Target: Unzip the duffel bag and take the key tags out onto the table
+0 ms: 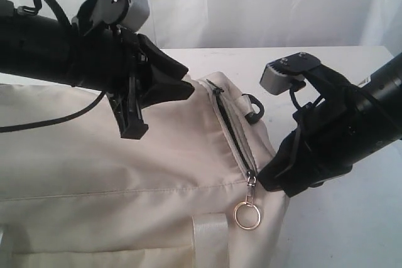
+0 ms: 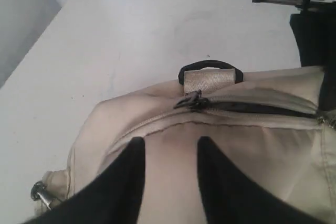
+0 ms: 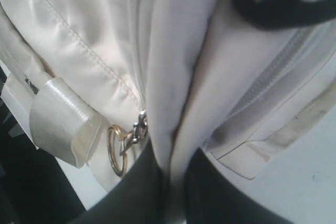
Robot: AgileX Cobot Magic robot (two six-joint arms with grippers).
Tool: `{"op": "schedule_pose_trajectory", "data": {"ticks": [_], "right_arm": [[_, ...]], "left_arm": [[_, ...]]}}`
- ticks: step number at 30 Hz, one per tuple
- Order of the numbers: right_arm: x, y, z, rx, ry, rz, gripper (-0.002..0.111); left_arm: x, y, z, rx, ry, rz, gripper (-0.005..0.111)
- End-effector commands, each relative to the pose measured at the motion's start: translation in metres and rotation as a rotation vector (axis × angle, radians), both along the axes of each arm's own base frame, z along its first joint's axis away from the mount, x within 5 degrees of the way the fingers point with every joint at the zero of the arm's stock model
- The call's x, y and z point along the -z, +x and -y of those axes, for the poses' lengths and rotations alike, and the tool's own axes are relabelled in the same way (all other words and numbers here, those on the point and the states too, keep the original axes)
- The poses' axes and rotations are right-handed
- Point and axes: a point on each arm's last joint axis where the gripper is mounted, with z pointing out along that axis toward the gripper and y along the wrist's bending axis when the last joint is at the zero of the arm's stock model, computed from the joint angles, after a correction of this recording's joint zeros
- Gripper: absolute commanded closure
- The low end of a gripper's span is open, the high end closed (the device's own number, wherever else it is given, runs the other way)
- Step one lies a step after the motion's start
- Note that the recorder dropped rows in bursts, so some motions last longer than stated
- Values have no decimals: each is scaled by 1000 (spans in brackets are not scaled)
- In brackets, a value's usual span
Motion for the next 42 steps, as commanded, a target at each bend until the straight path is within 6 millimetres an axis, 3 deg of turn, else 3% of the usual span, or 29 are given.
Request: {"op": "schedule_pose_trajectory", "data": {"ticks": [1, 4, 6, 9, 16, 25, 38, 42], "right_arm": [[2, -3, 3, -34, -33, -11, 108], [1, -2, 1, -20, -15, -5, 108], [1, -1, 1, -11, -10, 5, 108], [1, 0, 1, -6, -7, 12, 108], [1, 0, 1, -2, -5, 17, 108], [1, 1, 1, -1, -4, 19, 108], [1, 1, 1, -1, -4, 19, 108], [1, 1, 1, -1, -4, 19, 108]], "left_arm": [[-4, -2, 0, 67, 23, 94, 50], [-3, -1, 0, 157, 100, 295, 49], [-10, 1, 2, 148, 53, 366, 49], [-13, 3, 3, 112, -4, 337, 51], [13, 11, 19, 137, 35, 269, 53], [-10, 11, 27, 189, -18, 318, 53], [3, 11, 22, 297, 183, 425, 53], [5, 11, 21, 314, 215, 442, 64]]}}
